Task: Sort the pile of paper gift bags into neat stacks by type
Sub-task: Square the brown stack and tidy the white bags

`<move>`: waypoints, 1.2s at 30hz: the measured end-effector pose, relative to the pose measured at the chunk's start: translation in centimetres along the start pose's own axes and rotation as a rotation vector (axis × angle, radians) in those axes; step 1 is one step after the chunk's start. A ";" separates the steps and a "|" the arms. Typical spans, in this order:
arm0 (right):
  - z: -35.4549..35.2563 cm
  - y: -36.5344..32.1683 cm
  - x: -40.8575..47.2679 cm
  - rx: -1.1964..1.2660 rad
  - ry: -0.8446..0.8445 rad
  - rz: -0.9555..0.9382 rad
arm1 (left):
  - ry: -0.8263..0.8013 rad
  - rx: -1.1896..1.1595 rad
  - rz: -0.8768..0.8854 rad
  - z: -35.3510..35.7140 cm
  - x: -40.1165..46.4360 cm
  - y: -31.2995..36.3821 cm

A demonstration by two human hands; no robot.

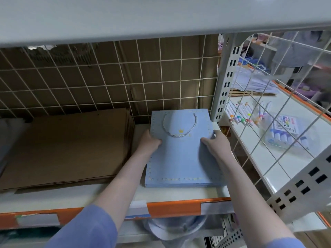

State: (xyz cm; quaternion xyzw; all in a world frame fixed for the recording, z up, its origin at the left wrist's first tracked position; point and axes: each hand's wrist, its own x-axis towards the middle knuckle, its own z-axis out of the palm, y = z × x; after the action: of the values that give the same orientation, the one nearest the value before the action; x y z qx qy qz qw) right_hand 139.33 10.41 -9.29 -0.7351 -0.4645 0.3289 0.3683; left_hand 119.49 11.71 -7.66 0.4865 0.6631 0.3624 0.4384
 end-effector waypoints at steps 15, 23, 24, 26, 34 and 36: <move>-0.3 -0.7 -2.3 -0.400 0.182 -0.298 | 0.194 0.512 0.297 0.2 -1.4 -0.9; 1.3 -0.9 -5.3 -0.409 0.103 -0.457 | 0.309 0.619 0.360 -2.6 -5.2 -1.6; 1.7 -1.1 -5.7 -0.408 0.086 -0.464 | 0.318 0.626 0.359 -3.2 -5.7 -1.6; 2.6 -1.7 -6.6 -0.401 0.053 -0.484 | 0.339 0.636 0.371 -4.8 -6.5 -1.8; 9.1 -5.7 -11.8 -0.424 -0.050 -0.595 | 0.382 0.680 0.351 -15.1 -7.7 -6.1; 11.3 -6.4 -12.9 -0.416 -0.091 -0.613 | 0.339 0.697 0.342 -17.9 -7.6 -7.8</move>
State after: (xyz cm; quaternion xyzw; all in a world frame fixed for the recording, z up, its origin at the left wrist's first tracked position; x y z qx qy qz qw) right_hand 122.62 3.00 -7.77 -0.6057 -0.7357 0.1345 0.2715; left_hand 101.33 1.41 -6.66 0.6423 0.7185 0.2588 0.0659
